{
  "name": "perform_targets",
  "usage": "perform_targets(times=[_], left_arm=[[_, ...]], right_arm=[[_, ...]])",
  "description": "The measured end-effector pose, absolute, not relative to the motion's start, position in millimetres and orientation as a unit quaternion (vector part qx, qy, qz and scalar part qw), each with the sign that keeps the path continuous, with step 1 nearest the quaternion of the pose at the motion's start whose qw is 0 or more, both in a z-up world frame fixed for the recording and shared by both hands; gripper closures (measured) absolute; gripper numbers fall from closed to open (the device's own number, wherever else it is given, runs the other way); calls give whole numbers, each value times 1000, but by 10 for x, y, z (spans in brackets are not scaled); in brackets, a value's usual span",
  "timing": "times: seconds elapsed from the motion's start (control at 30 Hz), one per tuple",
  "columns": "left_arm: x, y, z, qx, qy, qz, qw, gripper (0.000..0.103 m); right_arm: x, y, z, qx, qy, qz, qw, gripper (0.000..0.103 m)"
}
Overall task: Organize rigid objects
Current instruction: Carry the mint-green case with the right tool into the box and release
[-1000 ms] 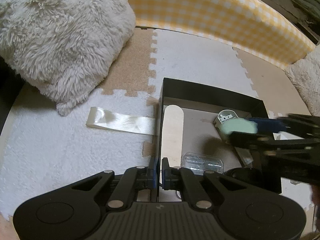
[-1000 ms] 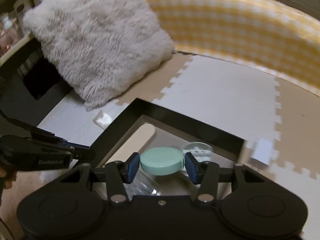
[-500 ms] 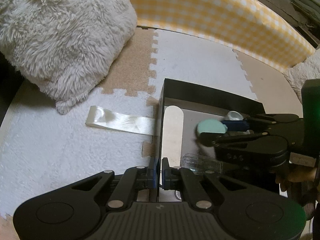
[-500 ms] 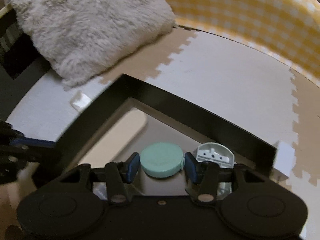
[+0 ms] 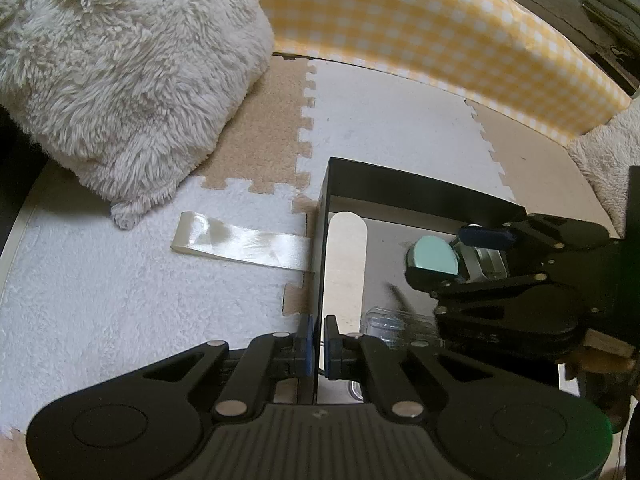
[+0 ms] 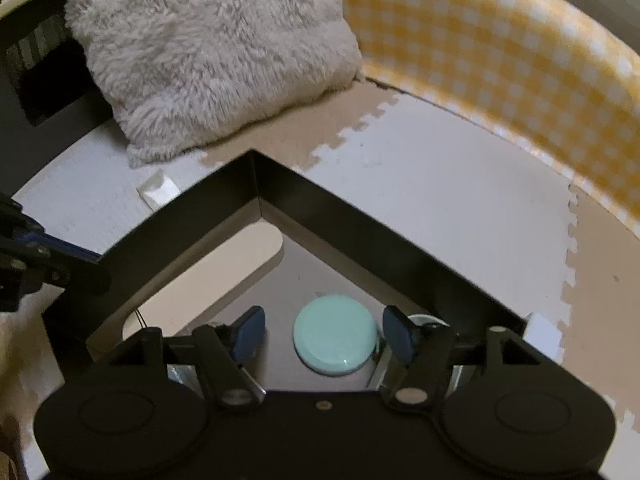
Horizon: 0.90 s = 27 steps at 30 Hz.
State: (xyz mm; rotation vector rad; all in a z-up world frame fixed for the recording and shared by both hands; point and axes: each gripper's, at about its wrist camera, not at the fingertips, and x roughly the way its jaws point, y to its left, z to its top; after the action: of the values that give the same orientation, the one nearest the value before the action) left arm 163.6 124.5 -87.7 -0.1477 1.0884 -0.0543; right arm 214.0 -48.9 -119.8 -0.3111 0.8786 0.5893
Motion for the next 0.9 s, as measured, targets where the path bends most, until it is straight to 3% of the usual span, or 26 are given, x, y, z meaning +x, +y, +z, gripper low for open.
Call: perform_targets(times=[0.07, 0.23, 0.33, 0.53, 0.9], left_arm=[[1636, 1244, -877, -70, 517, -26, 853, 99], [1636, 1246, -877, -70, 517, -26, 853, 99], [1637, 1246, -877, -70, 517, -26, 853, 99], [1636, 1251, -876, -71, 517, -26, 853, 99], [1643, 1250, -869, -73, 516, -26, 853, 99]], right_arm=[[2131, -517, -1159, -143, 421, 287, 848, 43], [2097, -613, -1093, -117, 449, 309, 830, 90], [2040, -636, -1074, -103, 464, 328, 816, 100], [2061, -561, -1197, -95, 504, 314, 799, 101], [2208, -757, -1204, -56, 484, 252, 836, 101]])
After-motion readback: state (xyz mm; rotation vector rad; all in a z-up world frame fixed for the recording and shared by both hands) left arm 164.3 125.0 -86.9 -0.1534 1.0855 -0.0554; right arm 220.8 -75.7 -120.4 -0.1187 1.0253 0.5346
